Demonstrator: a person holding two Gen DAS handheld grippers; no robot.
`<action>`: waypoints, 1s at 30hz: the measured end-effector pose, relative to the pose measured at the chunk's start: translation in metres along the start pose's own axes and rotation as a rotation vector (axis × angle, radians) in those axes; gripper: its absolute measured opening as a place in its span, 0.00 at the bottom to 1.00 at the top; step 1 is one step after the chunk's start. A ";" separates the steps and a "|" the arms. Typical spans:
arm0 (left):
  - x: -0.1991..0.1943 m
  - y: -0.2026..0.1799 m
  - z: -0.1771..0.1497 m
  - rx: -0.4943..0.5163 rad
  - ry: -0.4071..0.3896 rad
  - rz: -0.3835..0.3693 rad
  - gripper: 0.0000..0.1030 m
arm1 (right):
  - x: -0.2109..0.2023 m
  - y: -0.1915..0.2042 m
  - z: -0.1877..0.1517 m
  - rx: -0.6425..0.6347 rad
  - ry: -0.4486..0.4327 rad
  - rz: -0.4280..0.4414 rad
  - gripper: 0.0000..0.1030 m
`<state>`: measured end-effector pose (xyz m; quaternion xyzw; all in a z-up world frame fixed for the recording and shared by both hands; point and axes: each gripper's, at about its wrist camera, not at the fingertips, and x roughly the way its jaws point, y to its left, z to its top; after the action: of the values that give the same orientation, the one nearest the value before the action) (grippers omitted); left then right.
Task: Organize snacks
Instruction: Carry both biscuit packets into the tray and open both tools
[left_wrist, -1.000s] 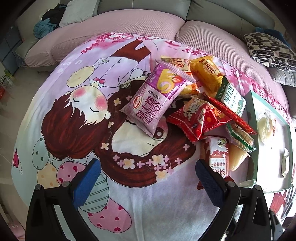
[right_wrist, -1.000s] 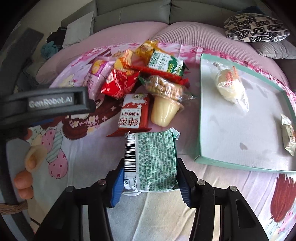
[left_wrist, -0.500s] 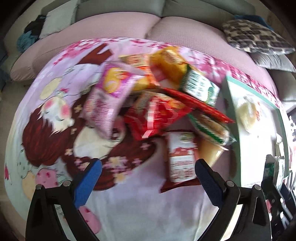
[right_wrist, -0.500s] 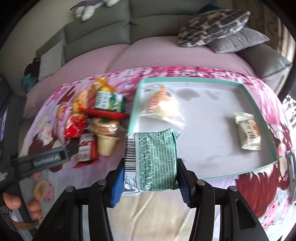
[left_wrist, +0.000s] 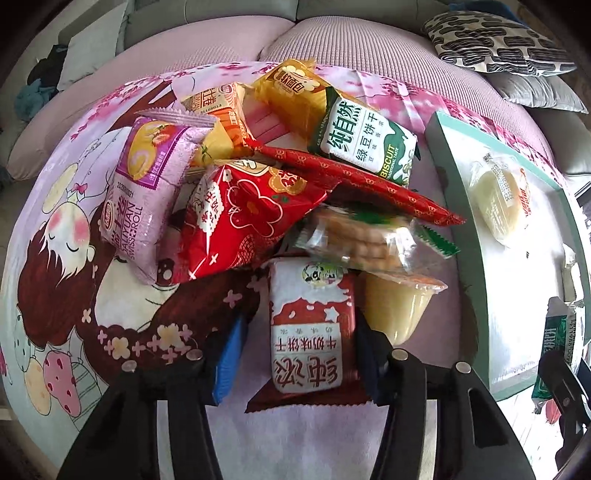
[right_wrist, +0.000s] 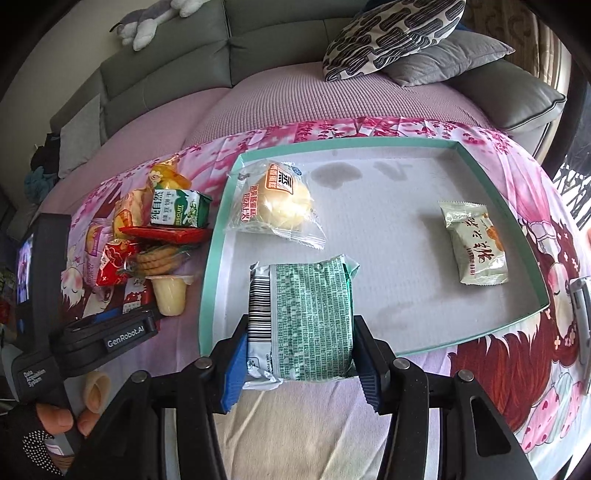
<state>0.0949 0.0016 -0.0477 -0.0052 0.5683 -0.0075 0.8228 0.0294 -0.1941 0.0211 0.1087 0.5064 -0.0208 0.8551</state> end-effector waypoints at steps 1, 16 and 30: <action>0.001 -0.001 0.002 0.003 -0.004 0.003 0.54 | 0.001 0.000 0.000 0.001 0.002 0.001 0.52; -0.012 -0.003 0.016 -0.025 -0.026 -0.008 0.39 | 0.001 -0.002 0.001 0.013 0.013 0.007 0.52; -0.066 -0.036 0.006 0.096 -0.191 -0.065 0.40 | -0.006 -0.046 0.010 0.135 -0.051 -0.038 0.52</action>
<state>0.0772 -0.0330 0.0169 0.0154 0.4857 -0.0608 0.8719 0.0284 -0.2419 0.0237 0.1558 0.4838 -0.0739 0.8580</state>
